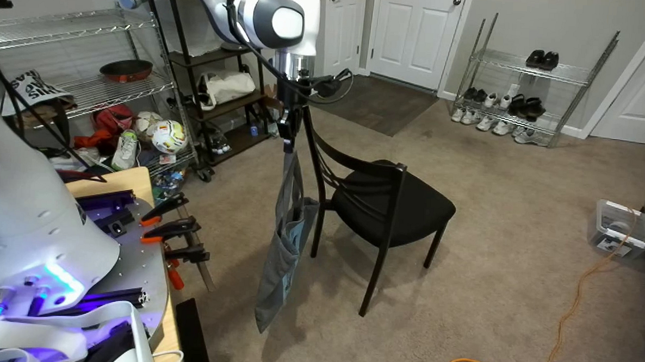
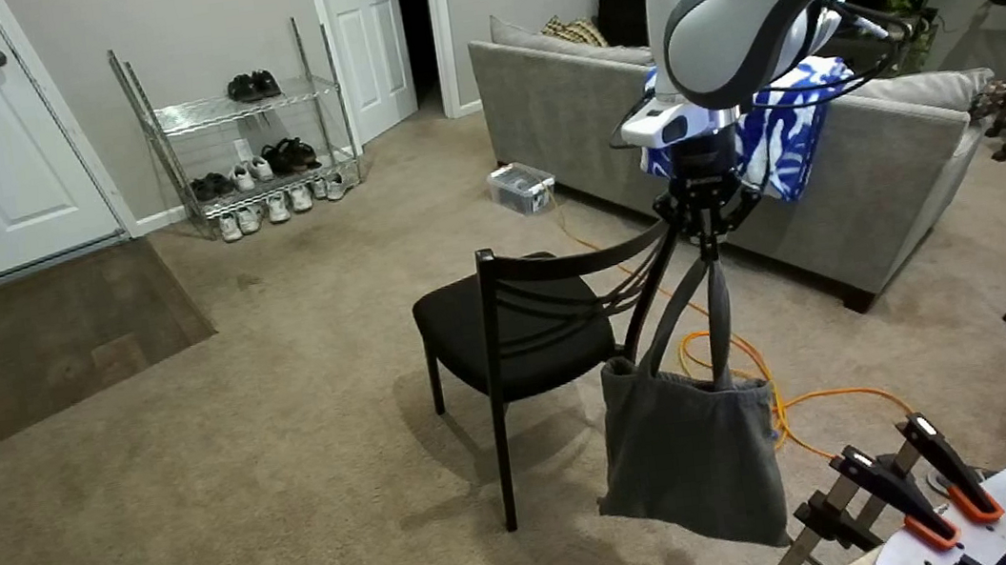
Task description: Move the bag to the left side of the chair
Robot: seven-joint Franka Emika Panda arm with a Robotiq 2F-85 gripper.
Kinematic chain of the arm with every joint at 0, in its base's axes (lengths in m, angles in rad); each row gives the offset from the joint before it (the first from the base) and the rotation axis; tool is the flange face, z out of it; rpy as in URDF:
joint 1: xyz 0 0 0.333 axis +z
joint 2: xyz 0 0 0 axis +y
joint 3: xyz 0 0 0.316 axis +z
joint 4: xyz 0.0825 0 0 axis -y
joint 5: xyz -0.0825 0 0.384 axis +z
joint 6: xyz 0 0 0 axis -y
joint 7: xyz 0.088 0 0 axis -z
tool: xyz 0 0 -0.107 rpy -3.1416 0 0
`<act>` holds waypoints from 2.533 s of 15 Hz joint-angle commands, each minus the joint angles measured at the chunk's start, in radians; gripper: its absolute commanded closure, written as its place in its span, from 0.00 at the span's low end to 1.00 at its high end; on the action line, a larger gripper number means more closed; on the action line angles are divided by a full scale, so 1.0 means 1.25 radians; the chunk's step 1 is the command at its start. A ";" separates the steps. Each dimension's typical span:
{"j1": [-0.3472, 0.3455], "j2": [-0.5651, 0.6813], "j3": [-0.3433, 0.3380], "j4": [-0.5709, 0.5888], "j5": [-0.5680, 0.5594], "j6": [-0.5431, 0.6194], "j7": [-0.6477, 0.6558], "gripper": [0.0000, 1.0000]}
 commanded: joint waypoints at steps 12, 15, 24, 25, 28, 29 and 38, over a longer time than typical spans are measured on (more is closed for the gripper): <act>0.044 0.018 0.081 -0.015 0.034 0.229 0.013 0.98; 0.057 0.047 0.088 0.024 0.025 0.242 0.032 0.98; 0.105 0.155 0.102 0.195 0.008 0.215 0.134 0.98; 0.110 0.166 0.105 0.208 0.008 0.212 0.140 0.98; 0.124 0.191 0.113 0.240 0.006 0.212 0.157 0.98; 0.129 0.197 0.117 0.251 0.006 0.211 0.161 0.98; 0.152 0.204 0.135 0.321 -0.006 0.220 0.158 0.98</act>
